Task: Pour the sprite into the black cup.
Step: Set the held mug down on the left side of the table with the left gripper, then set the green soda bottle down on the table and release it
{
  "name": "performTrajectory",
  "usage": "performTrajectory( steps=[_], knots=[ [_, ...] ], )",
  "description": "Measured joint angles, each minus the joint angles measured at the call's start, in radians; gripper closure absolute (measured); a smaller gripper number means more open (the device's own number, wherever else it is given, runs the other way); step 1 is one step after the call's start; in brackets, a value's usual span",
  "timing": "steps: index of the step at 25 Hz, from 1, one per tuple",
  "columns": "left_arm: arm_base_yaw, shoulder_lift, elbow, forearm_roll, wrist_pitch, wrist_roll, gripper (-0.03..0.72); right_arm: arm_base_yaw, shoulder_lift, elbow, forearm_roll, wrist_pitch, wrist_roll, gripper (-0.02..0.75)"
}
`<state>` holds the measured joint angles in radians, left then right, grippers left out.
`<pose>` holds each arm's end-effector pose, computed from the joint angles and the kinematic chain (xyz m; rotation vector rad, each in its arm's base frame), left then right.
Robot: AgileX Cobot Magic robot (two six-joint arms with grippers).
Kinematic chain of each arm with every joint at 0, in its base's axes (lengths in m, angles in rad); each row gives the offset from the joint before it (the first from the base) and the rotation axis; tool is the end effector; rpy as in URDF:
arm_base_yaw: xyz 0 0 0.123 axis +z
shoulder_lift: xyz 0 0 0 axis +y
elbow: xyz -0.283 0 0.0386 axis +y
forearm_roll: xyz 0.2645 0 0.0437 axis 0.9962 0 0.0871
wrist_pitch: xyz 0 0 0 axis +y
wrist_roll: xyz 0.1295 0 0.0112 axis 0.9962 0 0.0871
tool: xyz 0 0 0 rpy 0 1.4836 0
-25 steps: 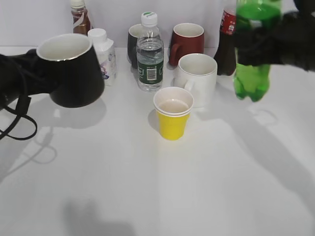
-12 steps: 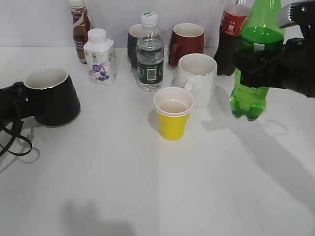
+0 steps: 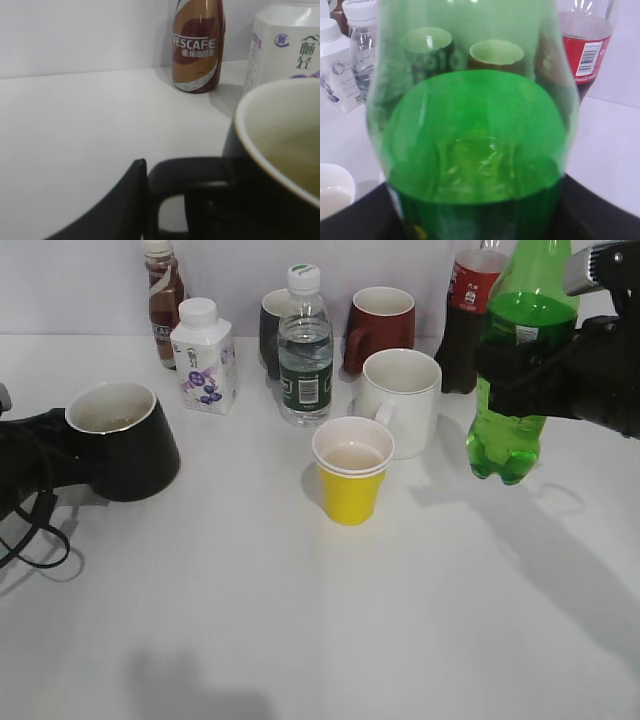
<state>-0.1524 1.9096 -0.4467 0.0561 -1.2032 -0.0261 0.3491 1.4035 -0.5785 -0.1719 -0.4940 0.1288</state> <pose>0.3254 -0.0569 0.0964 0.1661 1.7384 -0.1616 0.3046 0.1221 0.2117 -0.3951 1.7874 0.3041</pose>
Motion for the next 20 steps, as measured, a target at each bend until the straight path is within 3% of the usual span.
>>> performTrajectory(
  steps=[11,16,20],
  knots=[
    [0.000,-0.082,0.124,-0.013,-0.009,-0.002,0.438,0.000,0.023,0.000,0.024,-0.031,-0.001,0.351],
    [0.000,-0.137,0.161,-0.015,-0.002,-0.002,0.383,-0.004,0.078,0.008,0.104,-0.133,-0.043,0.351],
    [0.000,-0.197,0.214,-0.017,-0.003,-0.002,0.367,-0.046,0.103,0.010,0.232,-0.199,-0.108,0.351]
  ],
)
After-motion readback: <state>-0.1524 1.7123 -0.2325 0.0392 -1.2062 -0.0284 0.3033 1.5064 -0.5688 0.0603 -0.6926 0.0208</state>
